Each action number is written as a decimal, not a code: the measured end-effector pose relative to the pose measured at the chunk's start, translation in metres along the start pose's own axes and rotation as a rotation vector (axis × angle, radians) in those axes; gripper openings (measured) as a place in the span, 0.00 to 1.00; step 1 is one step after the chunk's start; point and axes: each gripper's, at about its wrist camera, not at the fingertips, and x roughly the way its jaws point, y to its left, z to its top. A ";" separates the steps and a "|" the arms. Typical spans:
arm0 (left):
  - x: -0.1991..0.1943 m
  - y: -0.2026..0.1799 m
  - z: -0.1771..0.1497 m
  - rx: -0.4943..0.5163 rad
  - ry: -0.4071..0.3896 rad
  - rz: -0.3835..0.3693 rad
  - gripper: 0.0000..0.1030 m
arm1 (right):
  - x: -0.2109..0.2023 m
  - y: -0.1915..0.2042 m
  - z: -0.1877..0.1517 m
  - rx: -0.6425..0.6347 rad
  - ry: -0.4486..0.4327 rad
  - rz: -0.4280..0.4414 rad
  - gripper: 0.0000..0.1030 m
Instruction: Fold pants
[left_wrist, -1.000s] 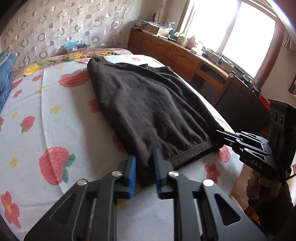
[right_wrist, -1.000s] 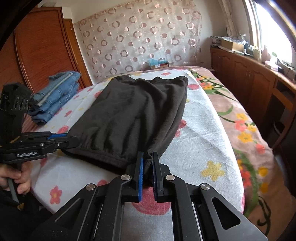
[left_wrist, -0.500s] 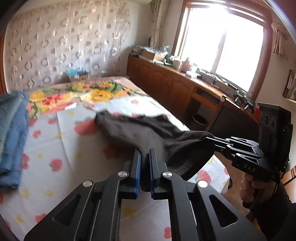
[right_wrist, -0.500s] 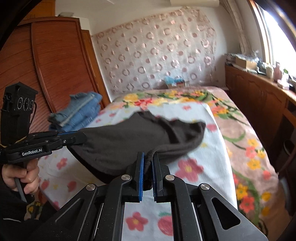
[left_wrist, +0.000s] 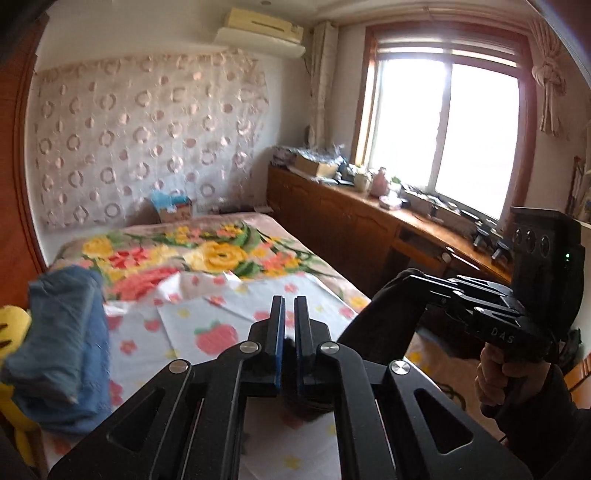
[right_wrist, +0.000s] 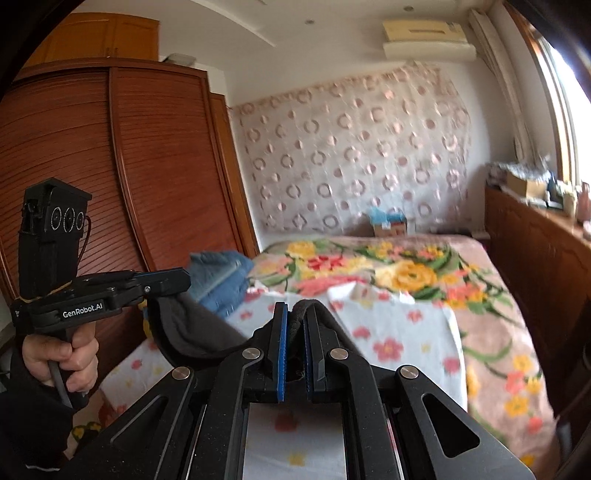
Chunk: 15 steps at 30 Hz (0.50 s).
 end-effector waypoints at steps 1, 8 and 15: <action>0.001 0.006 0.006 -0.003 -0.005 0.009 0.05 | 0.007 0.001 0.006 -0.014 0.000 0.001 0.07; 0.024 0.062 0.038 -0.044 -0.015 0.086 0.05 | 0.090 -0.006 0.044 -0.068 0.017 0.004 0.07; 0.036 0.096 0.091 -0.041 -0.071 0.144 0.05 | 0.149 -0.012 0.101 -0.132 -0.008 -0.008 0.07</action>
